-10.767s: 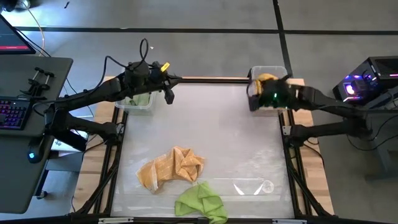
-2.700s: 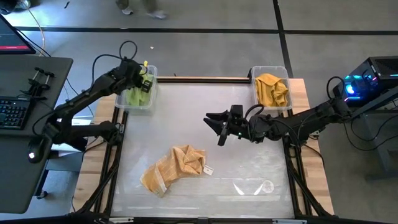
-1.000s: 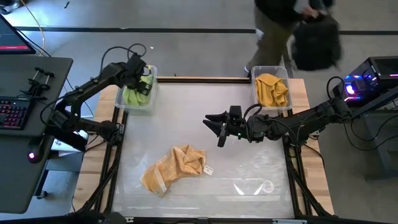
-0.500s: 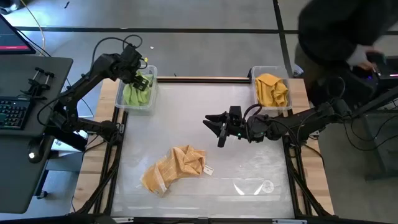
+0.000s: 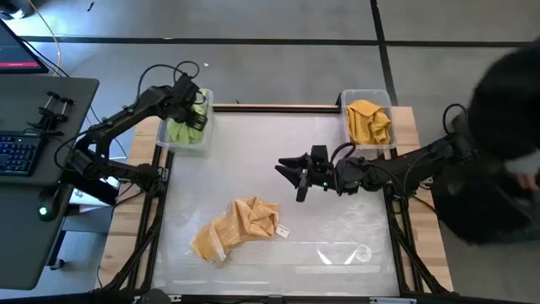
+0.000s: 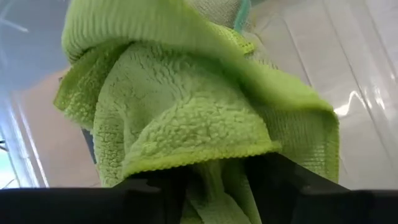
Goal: Sort towels by color in basket
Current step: Put the light green microfiber towel into the left transparent bin, then put the light yellow kitchen towel into the right transparent bin
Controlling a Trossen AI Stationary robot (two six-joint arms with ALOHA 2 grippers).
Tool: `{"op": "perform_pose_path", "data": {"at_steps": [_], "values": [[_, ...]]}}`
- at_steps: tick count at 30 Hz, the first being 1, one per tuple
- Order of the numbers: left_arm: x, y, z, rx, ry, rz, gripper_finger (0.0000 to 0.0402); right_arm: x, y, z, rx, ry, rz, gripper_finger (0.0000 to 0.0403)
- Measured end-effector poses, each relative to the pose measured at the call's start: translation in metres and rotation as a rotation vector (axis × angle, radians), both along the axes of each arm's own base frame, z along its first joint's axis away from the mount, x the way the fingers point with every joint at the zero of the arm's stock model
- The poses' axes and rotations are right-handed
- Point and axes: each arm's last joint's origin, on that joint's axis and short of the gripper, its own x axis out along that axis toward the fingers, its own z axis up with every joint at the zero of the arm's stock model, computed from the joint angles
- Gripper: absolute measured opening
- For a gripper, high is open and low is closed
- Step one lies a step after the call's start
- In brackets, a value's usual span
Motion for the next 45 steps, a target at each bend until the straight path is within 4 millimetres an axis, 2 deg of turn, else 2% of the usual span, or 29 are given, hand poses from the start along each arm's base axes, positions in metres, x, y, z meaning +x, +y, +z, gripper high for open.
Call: {"op": "perform_pose_path", "data": {"at_steps": [3,6,9,13,19,23,28,32,35,40,45], "values": [[0.000,-0.001,0.005,-0.007,0.014,-0.023,0.0136,0.000,0.001,0.000,0.003,0.003,0.002,0.0130],[-0.002,-0.002,0.020,-0.020,0.041,-0.070,0.0144,-0.001,0.002,-0.003,-0.003,0.029,0.012,0.0130],[-0.003,-0.006,0.044,-0.045,0.026,-0.097,0.0164,0.004,0.005,-0.009,-0.013,0.052,0.059,0.0130],[-0.004,-0.019,0.081,-0.075,-0.036,-0.111,0.0183,0.018,0.014,-0.029,-0.085,0.130,0.240,0.0131],[-0.008,-0.061,0.132,-0.035,-0.232,-0.167,0.0186,0.049,0.027,-0.077,-0.061,0.238,0.399,0.0153],[-0.018,-0.097,0.153,0.024,-0.380,-0.202,0.0186,0.082,0.037,-0.096,-0.124,0.279,0.474,0.0193],[-0.036,-0.132,0.168,0.074,-0.547,-0.228,0.0186,0.127,0.040,-0.118,-0.281,0.390,0.545,0.0240],[-0.050,-0.146,0.173,0.128,-0.606,-0.207,0.0186,0.159,0.036,-0.132,-0.420,0.432,0.648,0.0253],[-0.057,-0.151,0.175,0.151,-0.625,-0.196,0.0186,0.176,0.030,-0.156,-0.467,0.518,0.699,0.0253],[-0.061,-0.154,0.176,0.159,-0.638,-0.208,0.0186,0.189,0.026,-0.194,-0.462,0.646,0.733,0.0228],[-0.061,-0.154,0.176,0.166,-0.629,-0.216,0.0186,0.186,0.029,-0.223,-0.480,0.809,0.625,0.0163]]}}
